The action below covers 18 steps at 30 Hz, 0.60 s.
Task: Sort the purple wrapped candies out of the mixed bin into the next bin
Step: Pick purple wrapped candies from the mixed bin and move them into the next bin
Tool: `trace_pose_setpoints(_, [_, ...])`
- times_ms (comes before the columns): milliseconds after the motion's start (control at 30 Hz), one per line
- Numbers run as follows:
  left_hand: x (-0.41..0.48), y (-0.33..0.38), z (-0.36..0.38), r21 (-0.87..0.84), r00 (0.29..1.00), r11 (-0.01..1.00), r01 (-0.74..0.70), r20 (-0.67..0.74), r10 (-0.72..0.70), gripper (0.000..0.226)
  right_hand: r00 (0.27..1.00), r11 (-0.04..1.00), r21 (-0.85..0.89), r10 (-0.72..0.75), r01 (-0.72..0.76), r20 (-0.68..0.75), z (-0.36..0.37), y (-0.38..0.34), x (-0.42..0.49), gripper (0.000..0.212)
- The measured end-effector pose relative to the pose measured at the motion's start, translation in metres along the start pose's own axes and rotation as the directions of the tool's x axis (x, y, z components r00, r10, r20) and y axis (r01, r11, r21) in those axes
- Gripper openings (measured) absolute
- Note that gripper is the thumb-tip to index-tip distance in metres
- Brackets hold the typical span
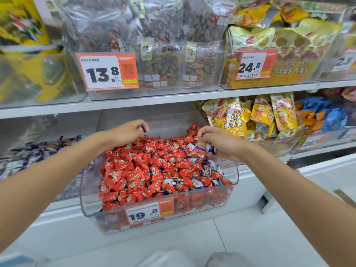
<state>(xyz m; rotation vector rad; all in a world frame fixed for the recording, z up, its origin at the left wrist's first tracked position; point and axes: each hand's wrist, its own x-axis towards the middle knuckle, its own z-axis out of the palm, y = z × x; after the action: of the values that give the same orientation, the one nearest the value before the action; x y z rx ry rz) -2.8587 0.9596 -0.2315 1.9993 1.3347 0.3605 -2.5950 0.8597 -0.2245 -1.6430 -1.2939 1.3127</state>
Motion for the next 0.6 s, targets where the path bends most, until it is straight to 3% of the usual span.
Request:
trace_pose_setpoints(33, [0.0,0.006,0.005,0.025,1.0,0.999,-0.024,0.021,0.024,0.006,1.0,0.999,-0.033,-0.003,0.004,0.016,0.001,-0.001,-0.001,0.013])
trace_pose_setpoints(133, [-0.005,0.028,0.022,0.034,0.98,0.987,-0.155,0.129,0.15,0.023,0.994,0.979,-0.182,-0.086,0.097,0.068,-0.003,-0.007,-0.011,0.007])
trace_pose_setpoints(267, [-0.012,0.06,0.064,0.041,0.895,0.95,-0.311,0.35,0.277,0.026,0.943,0.921,-0.253,-0.325,0.297,-0.076,-0.024,-0.012,-0.021,0.004])
trace_pose_setpoints(367, [-0.007,0.072,0.099,0.254,0.836,0.864,-0.435,0.47,0.283,0.033,0.884,0.834,-0.438,-0.44,0.336,-0.159,-0.045,0.001,-0.022,0.001])
trace_pose_setpoints(433, [-0.002,0.069,0.119,0.479,0.827,0.721,-0.501,0.51,0.235,0.042,0.895,0.83,-0.478,-0.409,0.286,-0.176,-0.055,0.018,-0.025,0.003])
trace_pose_setpoints(467, [-0.002,0.069,0.125,0.513,0.83,0.69,-0.511,0.502,0.242,0.041,0.904,0.84,-0.471,-0.389,0.269,-0.177,-0.059,0.028,-0.027,0.003])
trace_pose_setpoints(600, [-0.002,0.07,0.116,0.138,0.887,0.91,-0.392,0.32,0.334,0.012,0.916,0.88,-0.392,-0.36,0.269,-0.179,-0.061,0.056,-0.037,0.006])
